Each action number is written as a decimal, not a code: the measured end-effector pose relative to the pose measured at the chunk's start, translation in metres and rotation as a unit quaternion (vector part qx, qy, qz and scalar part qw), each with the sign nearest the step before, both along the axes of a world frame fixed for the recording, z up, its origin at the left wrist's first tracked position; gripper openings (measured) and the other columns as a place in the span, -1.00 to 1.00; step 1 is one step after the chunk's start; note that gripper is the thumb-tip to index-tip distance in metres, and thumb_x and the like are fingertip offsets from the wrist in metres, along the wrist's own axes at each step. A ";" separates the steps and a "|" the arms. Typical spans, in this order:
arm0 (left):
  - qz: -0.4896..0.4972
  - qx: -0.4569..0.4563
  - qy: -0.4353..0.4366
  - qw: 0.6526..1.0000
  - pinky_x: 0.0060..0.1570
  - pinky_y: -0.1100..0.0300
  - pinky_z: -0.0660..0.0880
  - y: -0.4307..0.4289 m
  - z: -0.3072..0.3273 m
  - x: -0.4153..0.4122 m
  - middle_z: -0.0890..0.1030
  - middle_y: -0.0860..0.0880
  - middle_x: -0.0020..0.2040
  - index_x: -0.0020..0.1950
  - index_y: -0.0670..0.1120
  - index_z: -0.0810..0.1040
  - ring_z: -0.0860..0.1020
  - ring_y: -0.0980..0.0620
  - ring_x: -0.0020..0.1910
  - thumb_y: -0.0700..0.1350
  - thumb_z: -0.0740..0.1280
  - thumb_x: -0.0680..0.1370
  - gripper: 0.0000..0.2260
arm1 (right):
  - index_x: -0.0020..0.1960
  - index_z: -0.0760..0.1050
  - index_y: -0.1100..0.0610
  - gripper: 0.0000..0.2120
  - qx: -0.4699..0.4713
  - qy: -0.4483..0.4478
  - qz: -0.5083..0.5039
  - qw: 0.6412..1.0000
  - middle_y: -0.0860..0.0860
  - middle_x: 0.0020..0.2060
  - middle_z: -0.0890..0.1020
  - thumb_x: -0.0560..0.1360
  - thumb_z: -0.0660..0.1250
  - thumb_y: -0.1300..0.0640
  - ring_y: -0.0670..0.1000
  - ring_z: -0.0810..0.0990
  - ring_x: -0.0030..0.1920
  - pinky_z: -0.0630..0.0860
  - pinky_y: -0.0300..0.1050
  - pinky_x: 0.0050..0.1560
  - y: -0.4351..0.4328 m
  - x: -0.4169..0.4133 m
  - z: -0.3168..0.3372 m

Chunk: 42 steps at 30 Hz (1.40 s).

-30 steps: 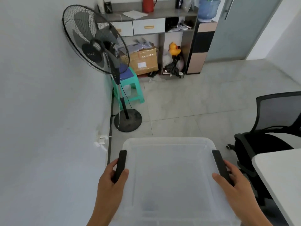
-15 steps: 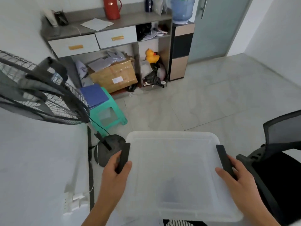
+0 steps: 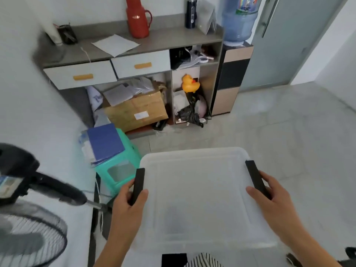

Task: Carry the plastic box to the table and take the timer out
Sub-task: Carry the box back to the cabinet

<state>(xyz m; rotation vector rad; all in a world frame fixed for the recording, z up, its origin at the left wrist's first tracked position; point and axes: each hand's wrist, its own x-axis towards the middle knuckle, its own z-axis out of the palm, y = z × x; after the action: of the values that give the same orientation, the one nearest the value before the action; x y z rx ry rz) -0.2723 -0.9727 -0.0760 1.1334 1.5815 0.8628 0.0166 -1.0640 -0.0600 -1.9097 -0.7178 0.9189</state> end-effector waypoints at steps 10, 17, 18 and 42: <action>-0.053 0.021 0.004 0.998 -0.33 0.30 0.38 0.254 0.020 0.071 0.54 0.10 -0.20 0.21 0.10 0.41 0.52 0.14 -0.23 -0.10 0.32 0.53 -0.73 | 0.30 0.43 -0.03 -0.58 0.020 -0.011 -0.046 0.999 0.00 -0.15 0.65 0.49 0.37 0.21 0.05 0.62 -0.16 0.45 -0.12 -0.27 0.222 0.057 0.021; -0.068 0.027 0.000 0.997 -0.27 0.24 0.47 0.387 0.029 0.126 0.62 0.04 -0.11 0.23 0.07 0.46 0.59 0.06 -0.14 -0.14 0.34 0.52 -0.70 | 0.29 0.42 -0.07 -0.59 0.024 0.006 -0.054 0.998 -0.03 -0.15 0.66 0.49 0.37 0.20 -0.01 0.62 -0.15 0.45 -0.14 -0.25 0.347 0.112 0.021; -0.062 0.021 0.000 0.998 -0.24 0.21 0.49 0.406 0.024 0.136 0.62 0.04 -0.09 0.25 0.06 0.47 0.61 0.05 -0.12 -0.14 0.34 0.52 -0.69 | 0.29 0.42 -0.05 -0.59 0.021 0.006 -0.049 0.999 -0.02 -0.16 0.67 0.49 0.37 0.20 0.03 0.63 -0.14 0.47 -0.11 -0.23 0.368 0.123 0.017; 0.053 0.113 -0.025 0.992 -0.20 0.14 0.54 0.817 0.071 0.258 0.63 0.03 -0.12 0.22 0.07 0.47 0.60 0.21 -0.27 -0.16 0.34 0.52 -0.70 | 0.37 0.40 -0.06 -0.52 0.075 -0.053 0.085 0.992 -0.07 0.03 0.64 0.48 0.39 0.14 -0.07 0.62 -0.02 0.52 -0.11 -0.09 0.866 0.281 0.061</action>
<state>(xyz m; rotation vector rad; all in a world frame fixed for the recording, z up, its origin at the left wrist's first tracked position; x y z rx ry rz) -0.0145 -0.1560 -0.0048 1.1837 1.5411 1.1554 0.2978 -0.1979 0.0010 -1.7947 -0.9966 0.8463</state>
